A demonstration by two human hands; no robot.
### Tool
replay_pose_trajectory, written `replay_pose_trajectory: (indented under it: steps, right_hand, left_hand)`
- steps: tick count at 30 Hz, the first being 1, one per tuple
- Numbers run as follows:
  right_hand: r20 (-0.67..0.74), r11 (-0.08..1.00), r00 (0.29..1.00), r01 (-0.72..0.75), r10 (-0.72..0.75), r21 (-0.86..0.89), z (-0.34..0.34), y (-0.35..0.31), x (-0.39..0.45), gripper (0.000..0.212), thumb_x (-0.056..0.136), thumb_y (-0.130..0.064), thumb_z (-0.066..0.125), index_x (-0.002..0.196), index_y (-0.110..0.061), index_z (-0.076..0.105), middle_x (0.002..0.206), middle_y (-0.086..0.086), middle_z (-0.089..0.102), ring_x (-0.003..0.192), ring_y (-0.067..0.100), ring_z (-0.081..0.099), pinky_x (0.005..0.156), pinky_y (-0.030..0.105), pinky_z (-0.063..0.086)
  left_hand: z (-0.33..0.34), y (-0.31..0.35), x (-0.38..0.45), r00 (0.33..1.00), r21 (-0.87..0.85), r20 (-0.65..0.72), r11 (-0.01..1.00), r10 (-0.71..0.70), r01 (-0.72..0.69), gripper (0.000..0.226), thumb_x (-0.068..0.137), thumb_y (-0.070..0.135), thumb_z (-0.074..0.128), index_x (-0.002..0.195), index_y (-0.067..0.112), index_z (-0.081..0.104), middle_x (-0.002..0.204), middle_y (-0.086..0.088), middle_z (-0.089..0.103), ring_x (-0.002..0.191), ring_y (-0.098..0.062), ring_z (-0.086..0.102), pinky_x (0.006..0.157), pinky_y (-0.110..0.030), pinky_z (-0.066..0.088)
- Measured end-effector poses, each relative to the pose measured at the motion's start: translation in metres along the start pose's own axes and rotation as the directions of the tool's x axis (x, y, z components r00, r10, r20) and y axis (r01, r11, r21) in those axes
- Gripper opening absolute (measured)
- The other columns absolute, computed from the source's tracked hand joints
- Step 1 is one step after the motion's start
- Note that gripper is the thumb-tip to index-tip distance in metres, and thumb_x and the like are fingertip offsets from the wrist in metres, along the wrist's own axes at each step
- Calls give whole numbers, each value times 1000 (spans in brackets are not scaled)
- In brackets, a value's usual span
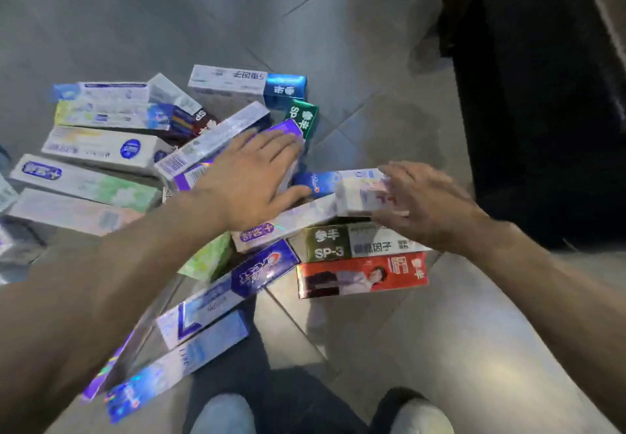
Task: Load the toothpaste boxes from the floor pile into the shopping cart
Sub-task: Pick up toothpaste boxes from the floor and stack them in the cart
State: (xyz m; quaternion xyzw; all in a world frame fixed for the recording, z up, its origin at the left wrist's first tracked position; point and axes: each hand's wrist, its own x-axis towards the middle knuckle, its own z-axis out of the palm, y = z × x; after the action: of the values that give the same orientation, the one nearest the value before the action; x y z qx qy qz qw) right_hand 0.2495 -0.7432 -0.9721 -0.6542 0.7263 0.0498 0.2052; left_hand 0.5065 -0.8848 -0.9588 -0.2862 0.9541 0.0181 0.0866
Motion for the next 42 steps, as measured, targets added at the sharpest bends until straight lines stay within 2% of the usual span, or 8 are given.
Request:
replay_pose_trajectory:
  steps: [6,11,17,22,26,30,36,42]
  right_hand:
    - [90,998,996,-10,16,-60,12,11,16,78,91,-59,56,154,-24,26,153,2,45,135,25,46,107,38,36]
    - [142,996,988,-56,66,-72,0,10,25,66,91,-66,54,142,-27,40,139,-1,55,121,22,56,96,37,46]
    - [53,984,995,-94,87,151,-6,-5,29,49,83,-68,64,108,-39,34,109,-10,43,97,21,55,76,40,46]
    - [-91,944,990,-68,103,323,-22,-26,32,47,81,-64,65,106,-36,37,103,-8,44,93,20,53,80,45,50]
    - [-109,859,972,-126,206,495,-35,-38,30,50,79,-62,71,107,-31,44,105,-6,50,96,18,54,77,40,47]
    - [37,498,905,-266,424,825,-59,-53,28,54,77,-58,76,113,-26,51,108,-9,61,102,16,59,78,33,45]
    - [84,90,943,-118,321,989,-151,-99,0,57,86,-51,73,132,-24,52,120,-8,70,109,12,67,97,39,52]
    - [-12,-5,1000,12,15,1000,-336,-161,-89,45,94,-26,67,136,-13,58,128,10,69,119,30,66,106,55,47]
  left_hand:
    - [3,-39,-9,998,98,20,994,55,-56,83,96,65,19,145,4,50,150,-17,50,138,-34,46,115,-51,36]
    - [-1,-52,-21,978,7,102,983,-182,183,81,97,68,25,157,14,25,161,-7,35,146,-25,34,117,-41,30]
    - [17,-44,-10,929,-111,162,929,-332,352,72,100,60,42,154,15,27,139,-10,52,124,-29,53,103,-45,43]
    - [19,-39,12,903,-89,162,906,-398,415,47,99,51,50,128,16,42,119,-9,61,107,-32,60,83,-42,45]
    - [14,-43,20,901,-347,134,832,-412,432,39,100,48,55,115,13,43,106,-9,61,98,-31,62,75,-38,45]
    - [-35,-42,18,875,-699,94,594,-475,397,36,100,45,57,112,13,49,99,0,63,89,-22,61,69,-31,39]
    - [-155,-9,-12,800,-980,149,19,-581,196,29,101,40,57,114,14,59,84,12,66,63,12,59,60,-7,43]
    - [-351,26,-74,737,-970,240,-187,-632,155,49,83,66,63,101,21,62,103,-11,69,93,-23,68,94,-49,52]
